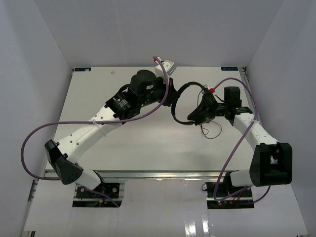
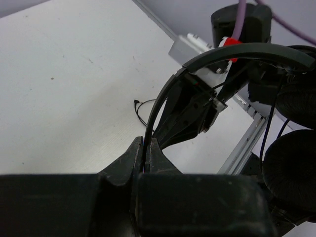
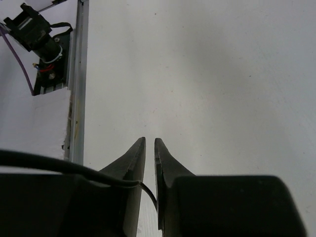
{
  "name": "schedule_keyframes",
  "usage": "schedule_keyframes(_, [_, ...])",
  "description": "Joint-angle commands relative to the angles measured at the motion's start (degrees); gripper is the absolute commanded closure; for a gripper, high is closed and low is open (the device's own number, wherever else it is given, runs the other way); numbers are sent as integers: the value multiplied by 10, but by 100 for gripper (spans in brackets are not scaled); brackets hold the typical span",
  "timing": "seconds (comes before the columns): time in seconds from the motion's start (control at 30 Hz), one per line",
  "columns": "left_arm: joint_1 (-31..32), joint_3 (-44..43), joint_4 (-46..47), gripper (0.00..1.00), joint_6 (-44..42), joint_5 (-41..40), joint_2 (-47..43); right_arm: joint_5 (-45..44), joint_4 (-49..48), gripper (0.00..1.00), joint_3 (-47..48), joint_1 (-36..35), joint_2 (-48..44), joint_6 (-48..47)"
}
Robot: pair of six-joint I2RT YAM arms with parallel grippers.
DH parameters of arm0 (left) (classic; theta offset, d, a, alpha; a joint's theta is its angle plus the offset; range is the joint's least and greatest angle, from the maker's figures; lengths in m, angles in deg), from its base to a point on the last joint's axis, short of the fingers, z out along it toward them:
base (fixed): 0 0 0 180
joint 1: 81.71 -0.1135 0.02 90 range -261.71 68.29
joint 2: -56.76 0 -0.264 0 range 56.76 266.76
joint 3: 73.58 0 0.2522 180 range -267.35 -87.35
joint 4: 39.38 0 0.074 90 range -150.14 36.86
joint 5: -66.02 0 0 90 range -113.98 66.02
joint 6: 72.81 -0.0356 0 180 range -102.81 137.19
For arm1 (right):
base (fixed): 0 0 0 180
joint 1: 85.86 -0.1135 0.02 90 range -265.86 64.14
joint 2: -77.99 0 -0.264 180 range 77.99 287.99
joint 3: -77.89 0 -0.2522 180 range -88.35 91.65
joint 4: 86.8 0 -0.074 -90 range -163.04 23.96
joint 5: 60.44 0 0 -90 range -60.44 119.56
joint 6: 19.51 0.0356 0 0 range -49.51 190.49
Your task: Wrap the headphones
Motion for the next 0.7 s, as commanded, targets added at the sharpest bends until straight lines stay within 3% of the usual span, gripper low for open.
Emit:
schedule_keyframes(0.0, [3,-75,1,100,6,-23,-3,47,-63,77,-27,2,15,33])
schedule_keyframes(0.33, [2,-175,-15,100,47,-123,12,85,-127,71,-80,1,22,33])
schedule_keyframes(0.67, [-4,-257,-11,100,71,-221,37,95,-4,74,-79,0,22,-95])
